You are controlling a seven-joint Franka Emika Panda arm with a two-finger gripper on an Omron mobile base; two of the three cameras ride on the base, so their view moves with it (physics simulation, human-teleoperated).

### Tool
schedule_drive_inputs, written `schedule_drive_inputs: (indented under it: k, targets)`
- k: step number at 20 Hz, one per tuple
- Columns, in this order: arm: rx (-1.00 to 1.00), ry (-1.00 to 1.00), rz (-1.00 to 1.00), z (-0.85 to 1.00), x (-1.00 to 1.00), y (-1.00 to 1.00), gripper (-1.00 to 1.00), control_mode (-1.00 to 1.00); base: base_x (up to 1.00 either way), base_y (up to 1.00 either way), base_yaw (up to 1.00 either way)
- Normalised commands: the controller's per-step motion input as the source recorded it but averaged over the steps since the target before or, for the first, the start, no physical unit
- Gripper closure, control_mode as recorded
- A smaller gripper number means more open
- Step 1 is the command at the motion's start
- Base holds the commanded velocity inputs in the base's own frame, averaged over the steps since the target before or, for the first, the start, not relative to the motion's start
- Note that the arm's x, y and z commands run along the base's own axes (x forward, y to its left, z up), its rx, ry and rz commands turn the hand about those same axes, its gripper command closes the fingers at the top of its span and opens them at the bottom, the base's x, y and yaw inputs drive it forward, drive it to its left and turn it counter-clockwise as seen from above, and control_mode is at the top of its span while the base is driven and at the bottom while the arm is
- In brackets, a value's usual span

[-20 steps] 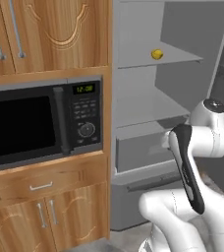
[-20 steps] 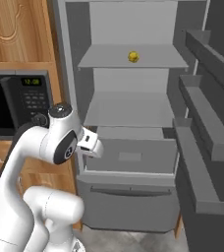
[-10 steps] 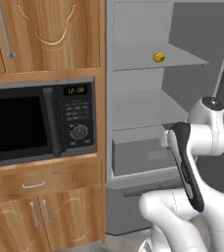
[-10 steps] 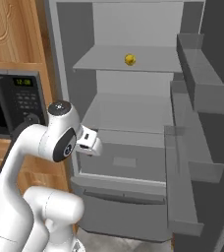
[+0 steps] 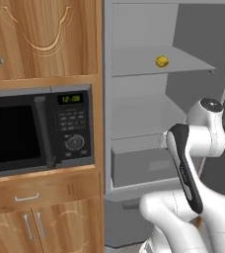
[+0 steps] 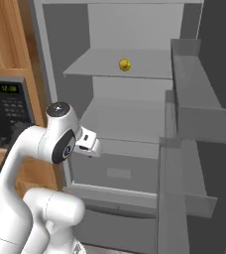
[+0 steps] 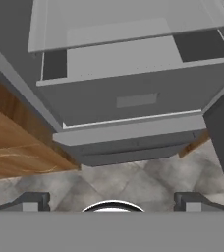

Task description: Retrieve a lemon from the fridge and place it on the cutting board with the fish.

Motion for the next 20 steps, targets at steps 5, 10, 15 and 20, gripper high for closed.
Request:
schedule_drive_inputs:
  k: [5, 10, 15, 20]
  targets:
    - [0.0, 0.0, 0.0, 0.0, 0.0, 0.0, -1.0, 1.0, 0.5, -0.26, 0.0]
    - [0.0, 0.0, 0.0, 0.0, 0.0, 0.0, -1.0, 1.0, 0.55, -0.03, -0.07]
    - [0.0, 0.0, 0.0, 0.0, 0.0, 0.0, -1.0, 1.0, 0.29, -0.12, -0.13]
    - [0.0, 0.0, -0.01, 0.0, 0.0, -0.07, -1.0, -1.0, 0.02, -0.04, -0.02]
